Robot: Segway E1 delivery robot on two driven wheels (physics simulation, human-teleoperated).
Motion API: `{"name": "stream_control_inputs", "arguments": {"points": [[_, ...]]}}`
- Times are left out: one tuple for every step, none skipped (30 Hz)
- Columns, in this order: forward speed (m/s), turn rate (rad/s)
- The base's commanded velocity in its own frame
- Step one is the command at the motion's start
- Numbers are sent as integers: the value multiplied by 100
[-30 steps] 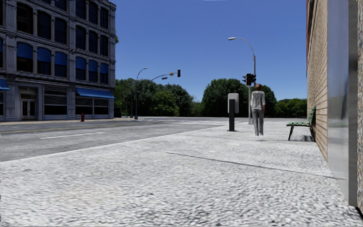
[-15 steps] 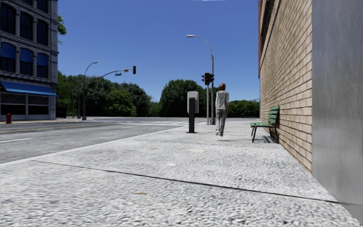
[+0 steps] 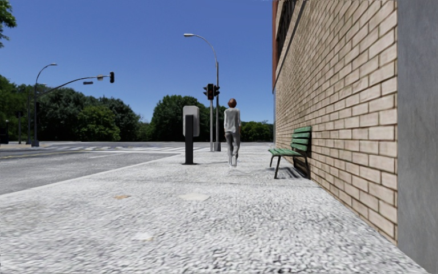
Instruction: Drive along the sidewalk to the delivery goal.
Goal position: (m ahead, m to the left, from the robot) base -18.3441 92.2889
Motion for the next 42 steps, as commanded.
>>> {"name": "stream_control_inputs", "arguments": {"points": [[200,0],[200,0],[200,0],[200,0],[200,0],[200,0],[200,0],[200,0],[200,0],[200,0],[200,0],[200,0],[200,0],[200,0],[200,0],[200,0],[200,0],[200,0],[200,0],[200,0],[200,0],[200,0],[200,0],[200,0],[200,0],[200,0],[200,0],[200,0],[200,0],[200,0],[200,0],[200,0],[200,0],[200,0],[200,0],[200,0],[200,-5],[200,-17],[200,-21],[200,-21],[200,-22],[200,-22]]}}
